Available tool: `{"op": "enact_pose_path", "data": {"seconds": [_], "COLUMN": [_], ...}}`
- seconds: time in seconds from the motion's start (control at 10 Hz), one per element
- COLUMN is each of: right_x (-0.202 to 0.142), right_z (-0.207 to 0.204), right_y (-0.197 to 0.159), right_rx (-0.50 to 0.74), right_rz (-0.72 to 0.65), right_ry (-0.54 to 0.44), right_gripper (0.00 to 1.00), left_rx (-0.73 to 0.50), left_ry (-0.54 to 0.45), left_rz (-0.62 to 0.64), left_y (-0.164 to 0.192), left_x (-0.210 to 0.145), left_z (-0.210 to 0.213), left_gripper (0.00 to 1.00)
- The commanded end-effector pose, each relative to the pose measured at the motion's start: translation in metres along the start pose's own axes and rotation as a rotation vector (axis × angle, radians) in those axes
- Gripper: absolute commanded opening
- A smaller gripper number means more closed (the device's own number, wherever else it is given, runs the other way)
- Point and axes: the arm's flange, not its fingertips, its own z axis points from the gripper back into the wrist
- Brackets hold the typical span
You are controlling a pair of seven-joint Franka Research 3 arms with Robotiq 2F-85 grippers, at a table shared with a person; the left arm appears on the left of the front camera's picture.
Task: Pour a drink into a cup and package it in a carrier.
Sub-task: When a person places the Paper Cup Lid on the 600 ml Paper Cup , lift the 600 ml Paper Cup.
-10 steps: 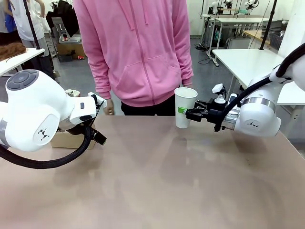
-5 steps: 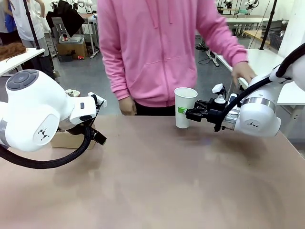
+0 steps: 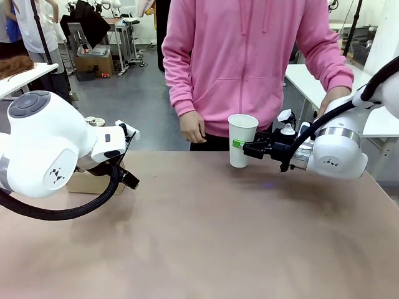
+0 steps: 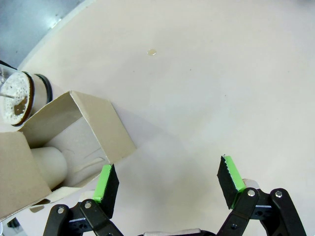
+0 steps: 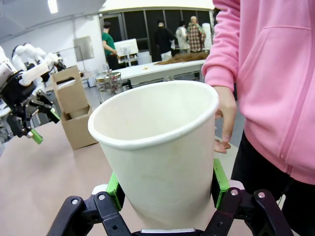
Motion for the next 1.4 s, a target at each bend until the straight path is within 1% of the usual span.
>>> {"op": "enact_pose_path", "data": {"seconds": [0.0,1.3], "right_x": [0.0034,0.0034], "right_z": [0.0003,0.0003], "right_y": [0.0041,0.0041], "right_rx": [-0.006,-0.006], "right_rz": [0.012,0.012], "right_ry": [0.006,0.006], "right_gripper": [0.80,0.80], "left_rx": [-0.002,-0.002], "left_ry": [-0.001,-0.001], "left_rz": [0.001,0.001], "left_y": [0.0004,0.0004], "left_x": [-0.0002,-0.0002], "left_z": [0.0004,0.0004], "left_gripper": [1.00,1.00]}}
